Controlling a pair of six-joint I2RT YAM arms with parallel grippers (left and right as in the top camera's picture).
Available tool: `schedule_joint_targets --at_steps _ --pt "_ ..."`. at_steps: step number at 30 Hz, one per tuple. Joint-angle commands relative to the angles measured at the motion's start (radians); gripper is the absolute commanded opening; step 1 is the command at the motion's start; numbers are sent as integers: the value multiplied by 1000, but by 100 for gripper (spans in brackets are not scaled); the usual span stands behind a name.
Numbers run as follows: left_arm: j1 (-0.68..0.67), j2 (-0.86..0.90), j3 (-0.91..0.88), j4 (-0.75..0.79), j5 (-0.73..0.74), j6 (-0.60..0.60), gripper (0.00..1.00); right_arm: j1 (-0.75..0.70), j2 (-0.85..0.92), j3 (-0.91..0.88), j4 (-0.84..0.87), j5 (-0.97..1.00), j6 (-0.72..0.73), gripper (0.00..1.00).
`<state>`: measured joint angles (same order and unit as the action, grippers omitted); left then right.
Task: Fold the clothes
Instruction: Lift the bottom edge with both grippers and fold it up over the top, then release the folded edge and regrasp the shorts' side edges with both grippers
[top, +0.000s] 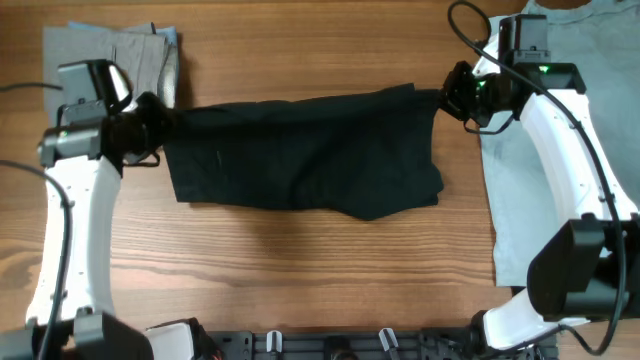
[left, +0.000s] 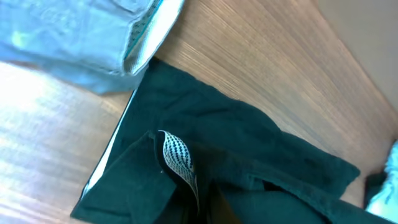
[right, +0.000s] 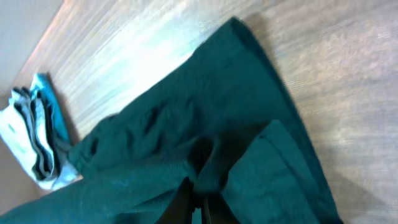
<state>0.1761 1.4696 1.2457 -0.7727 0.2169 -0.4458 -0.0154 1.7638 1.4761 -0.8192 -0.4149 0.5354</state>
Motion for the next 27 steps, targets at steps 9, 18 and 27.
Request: schedule_joint_targets --at_steps 9,18,27 --pt "-4 152 5 71 -200 47 6 -27 49 3 71 243 56 4" --pt "-4 201 5 116 -200 47 62 -27 50 3 89 259 -68 100" --pt "-11 197 2 27 -117 167 58 -30 51 3 -61 261 -146 100"
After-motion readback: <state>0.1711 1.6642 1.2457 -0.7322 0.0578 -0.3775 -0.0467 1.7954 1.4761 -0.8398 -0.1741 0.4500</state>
